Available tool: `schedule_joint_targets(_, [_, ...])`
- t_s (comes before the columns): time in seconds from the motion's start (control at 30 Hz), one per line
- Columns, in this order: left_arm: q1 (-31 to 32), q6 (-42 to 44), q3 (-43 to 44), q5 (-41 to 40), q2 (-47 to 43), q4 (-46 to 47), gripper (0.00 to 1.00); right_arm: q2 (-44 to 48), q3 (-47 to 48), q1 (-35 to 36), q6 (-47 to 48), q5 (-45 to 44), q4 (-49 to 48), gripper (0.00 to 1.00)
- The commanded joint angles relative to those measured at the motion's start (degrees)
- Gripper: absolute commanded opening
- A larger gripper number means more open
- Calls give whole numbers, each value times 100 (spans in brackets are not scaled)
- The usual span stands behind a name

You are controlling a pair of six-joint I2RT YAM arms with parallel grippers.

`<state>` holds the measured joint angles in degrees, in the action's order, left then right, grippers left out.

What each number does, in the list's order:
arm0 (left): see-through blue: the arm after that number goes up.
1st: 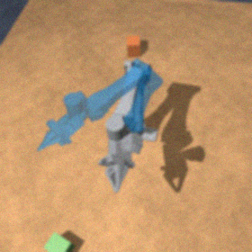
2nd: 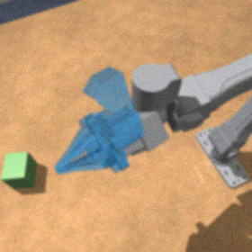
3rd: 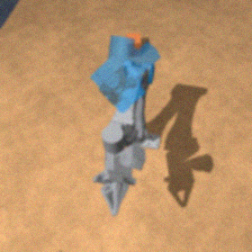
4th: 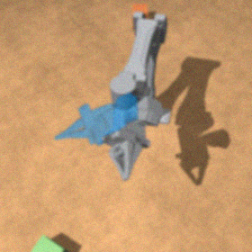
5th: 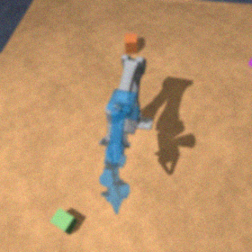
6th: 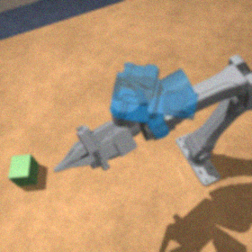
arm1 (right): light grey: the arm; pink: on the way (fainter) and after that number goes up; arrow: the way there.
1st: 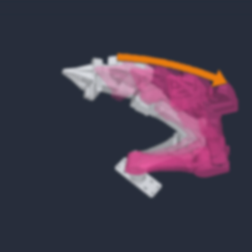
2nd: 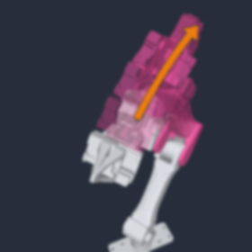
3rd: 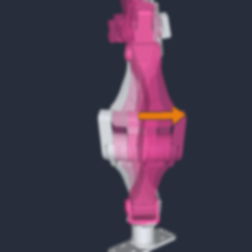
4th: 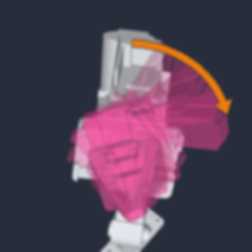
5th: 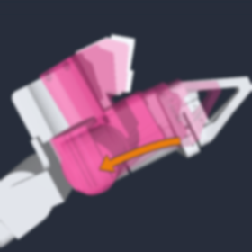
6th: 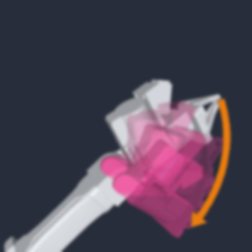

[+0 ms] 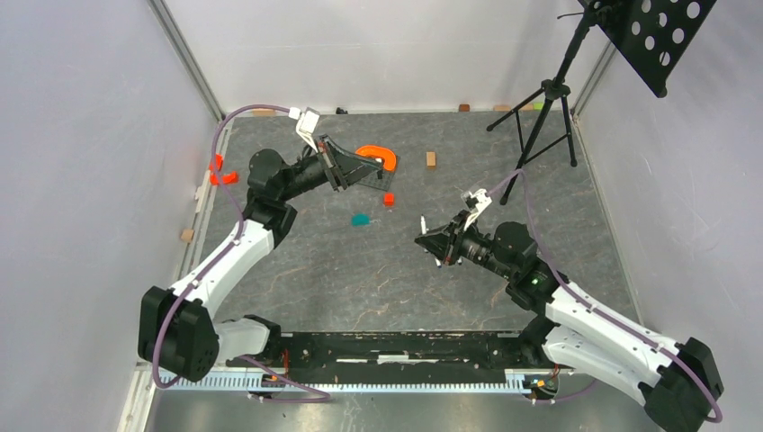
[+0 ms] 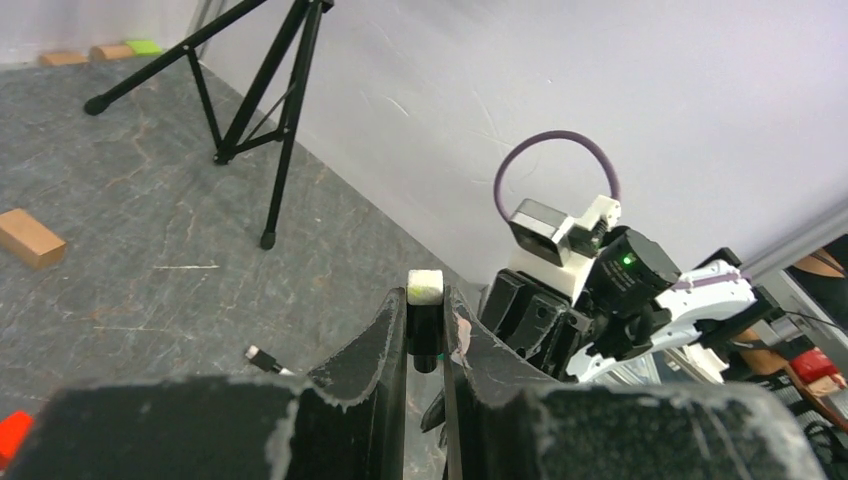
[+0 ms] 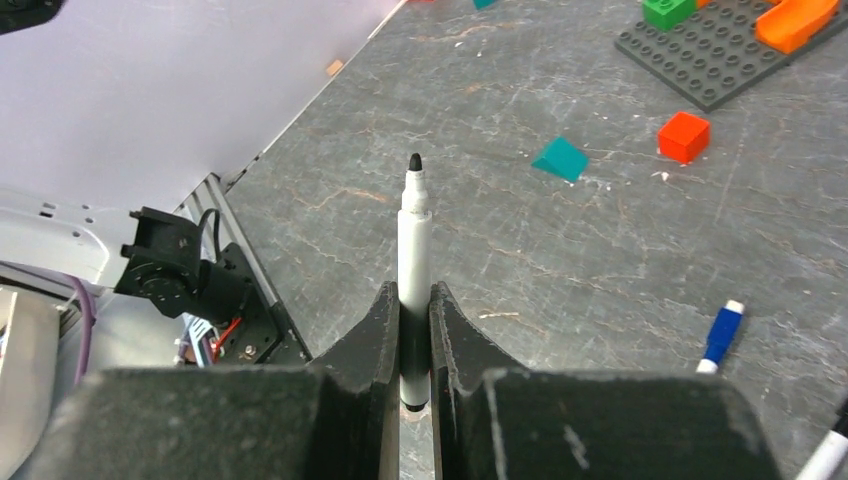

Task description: Insert the pens into the pen caps

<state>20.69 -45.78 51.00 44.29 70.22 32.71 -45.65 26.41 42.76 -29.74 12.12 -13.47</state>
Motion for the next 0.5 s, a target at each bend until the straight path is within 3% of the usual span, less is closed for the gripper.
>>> schedule_joint_targets(0.0, [-17, -611, -178, 229, 103, 914, 2, -276, 426, 71, -287, 375, -603, 0])
schedule_joint_targets(0.33, [2, -1983, -482, 12, 551, 2305, 2, -1099, 798, 449, -431, 268, -1758, 0])
schedule_joint_targets(0.47, [23, -2181, -469, 3, 632, 2398, 2, -1380, 996, 520, -421, 207, -1928, 0])
